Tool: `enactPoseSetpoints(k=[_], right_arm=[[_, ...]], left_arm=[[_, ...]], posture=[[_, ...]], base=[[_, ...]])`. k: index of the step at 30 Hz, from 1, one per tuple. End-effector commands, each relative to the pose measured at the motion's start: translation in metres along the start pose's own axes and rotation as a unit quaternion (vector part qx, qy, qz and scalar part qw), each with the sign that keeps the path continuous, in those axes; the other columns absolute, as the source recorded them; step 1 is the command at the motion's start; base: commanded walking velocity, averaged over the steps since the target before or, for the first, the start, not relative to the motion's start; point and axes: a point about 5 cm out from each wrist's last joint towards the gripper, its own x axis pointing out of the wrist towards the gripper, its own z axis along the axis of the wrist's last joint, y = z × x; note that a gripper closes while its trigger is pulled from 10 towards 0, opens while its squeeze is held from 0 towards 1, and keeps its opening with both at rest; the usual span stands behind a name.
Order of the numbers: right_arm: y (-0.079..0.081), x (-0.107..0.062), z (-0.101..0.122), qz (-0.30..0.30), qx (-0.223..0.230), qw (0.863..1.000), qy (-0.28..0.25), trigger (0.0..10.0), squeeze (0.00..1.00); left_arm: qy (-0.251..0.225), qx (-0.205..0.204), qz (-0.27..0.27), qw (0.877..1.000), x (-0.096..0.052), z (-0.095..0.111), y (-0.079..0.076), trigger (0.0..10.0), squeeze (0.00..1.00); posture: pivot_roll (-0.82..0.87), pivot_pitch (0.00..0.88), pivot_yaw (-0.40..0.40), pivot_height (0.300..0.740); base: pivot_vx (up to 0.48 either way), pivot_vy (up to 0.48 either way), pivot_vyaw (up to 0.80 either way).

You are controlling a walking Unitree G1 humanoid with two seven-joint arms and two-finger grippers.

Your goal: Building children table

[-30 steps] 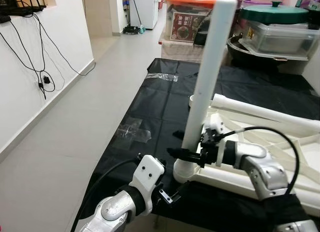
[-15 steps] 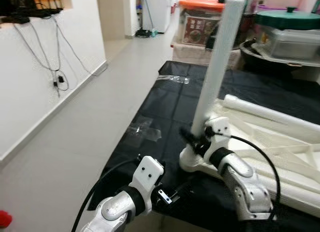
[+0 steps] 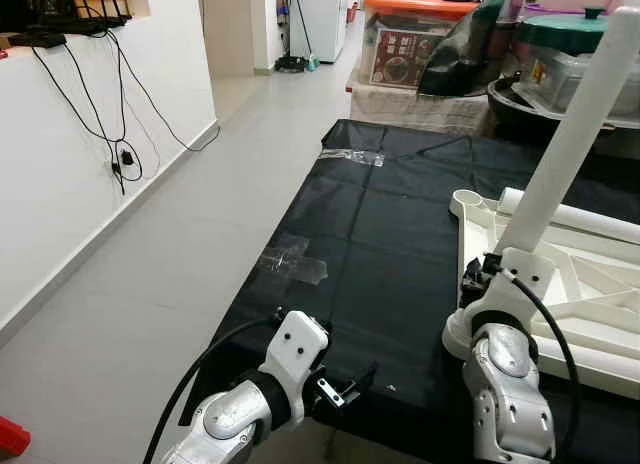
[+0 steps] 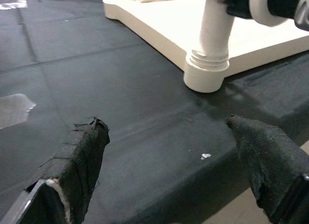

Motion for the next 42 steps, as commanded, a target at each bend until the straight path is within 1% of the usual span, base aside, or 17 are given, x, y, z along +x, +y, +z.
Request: enactPoseSetpoints(k=[1,2,3,12,15,17,24,25,27,28,33,35,37,39,40,41,42], right_arm=[[0.032,-0.010,-0.013,0.084,0.045,0.995,0.010,10.0,1.00],[0.032,-0.010,-0.013,0.084,0.045,0.995,0.010,10.0,1.00],[0.036,-0.008,-0.013,0.133,0.044,0.990,-0.002,10.0,0.00],[0.008,0.012,-0.001,0.431,0.012,0.901,0.045,10.0,0.00],[0.005,0.011,0.006,0.514,-0.005,0.855,0.068,10.0,0.00],[0.008,0.006,0.010,0.600,-0.035,0.794,0.088,10.0,0.00],[0.028,0.006,0.008,0.716,-0.077,0.684,0.117,10.0,0.00],[0.032,0.006,0.004,0.727,-0.095,0.668,0.126,4.9,0.00],[0.034,0.006,0.002,0.733,-0.107,0.659,0.132,4.9,0.00],[0.036,0.005,0.001,0.737,-0.112,0.652,0.136,0.0,0.00],[0.039,0.007,-0.001,0.719,-0.116,0.675,0.115,0.0,0.00],[0.040,0.013,-0.002,0.668,-0.108,0.731,0.087,0.0,0.00],[0.040,0.013,-0.002,0.668,-0.108,0.731,0.087,0.0,0.00],[0.034,0.026,-0.002,0.542,-0.092,0.833,0.067,0.0,0.00],[0.034,0.026,-0.002,0.542,-0.092,0.833,0.067,0.0,0.00],[0.028,0.032,0.000,0.453,-0.084,0.886,0.052,0.0,0.00],[0.028,0.032,0.000,0.453,-0.084,0.886,0.052,0.0,0.00]], left_arm=[[0.003,0.003,-0.003,1.000,0.002,-0.002,-0.001,10.0,0.00],[0.003,0.003,-0.003,1.000,0.002,-0.002,-0.001,10.0,0.00],[0.003,0.003,-0.004,1.000,0.003,-0.002,-0.001,10.0,0.00],[0.000,0.004,-0.008,1.000,0.005,-0.001,0.000,10.0,0.00],[0.000,0.005,-0.009,1.000,0.005,0.000,0.000,10.0,0.00],[0.000,0.006,-0.009,1.000,0.005,-0.001,0.000,10.0,0.00],[0.002,0.007,-0.009,1.000,0.005,-0.002,0.001,10.0,0.00],[0.003,0.007,-0.009,1.000,0.004,-0.002,0.001,10.0,0.00],[0.003,0.007,-0.009,1.000,0.004,-0.002,0.001,10.0,0.00],[0.003,0.008,-0.009,1.000,0.004,-0.002,0.001,10.0,0.00],[0.004,0.008,-0.008,1.000,0.004,-0.003,0.001,10.0,0.00],[0.004,0.008,-0.008,1.000,0.004,-0.003,0.001,10.0,0.00],[0.004,0.008,-0.008,1.000,0.004,-0.003,0.001,10.0,0.00],[0.005,0.008,-0.009,1.000,0.003,-0.004,0.001,10.0,0.00],[0.005,0.008,-0.009,1.000,0.003,-0.004,0.001,10.0,0.00],[0.005,0.008,-0.009,1.000,0.003,-0.004,0.000,10.0,0.00],[0.005,0.008,-0.009,1.000,0.003,-0.004,0.000,10.0,0.00]], posture=[[0.14,0.000,-0.064,0.740],[0.14,0.000,-0.064,0.740],[0.14,0.000,-0.065,0.740],[0.14,0.000,-0.063,0.740],[0.14,0.000,-0.063,0.740],[0.15,0.000,-0.071,0.740],[0.16,0.000,-0.074,0.740],[0.17,0.000,-0.074,0.740],[0.17,0.000,-0.074,0.740],[0.17,0.000,-0.074,0.740],[0.17,0.000,-0.075,0.740],[0.17,0.000,-0.075,0.740],[0.17,0.000,-0.075,0.740],[0.16,0.000,-0.070,0.740],[0.16,0.000,-0.070,0.740],[0.15,0.000,-0.067,0.740],[0.15,0.000,-0.067,0.740]], base=[[0.000,0.000,0.00],[0.000,0.000,0.00],[0.000,0.000,0.00],[0.000,0.000,0.00],[0.000,0.000,0.00],[0.000,0.000,0.00],[0.000,0.000,0.00],[0.000,0.000,0.00],[0.000,0.000,0.00],[0.000,0.000,0.00],[0.000,0.000,0.00],[0.000,0.000,0.00],[0.000,0.000,0.00],[0.000,0.000,0.00],[0.000,0.000,0.00],[0.000,0.000,0.00],[0.000,0.000,0.00]])
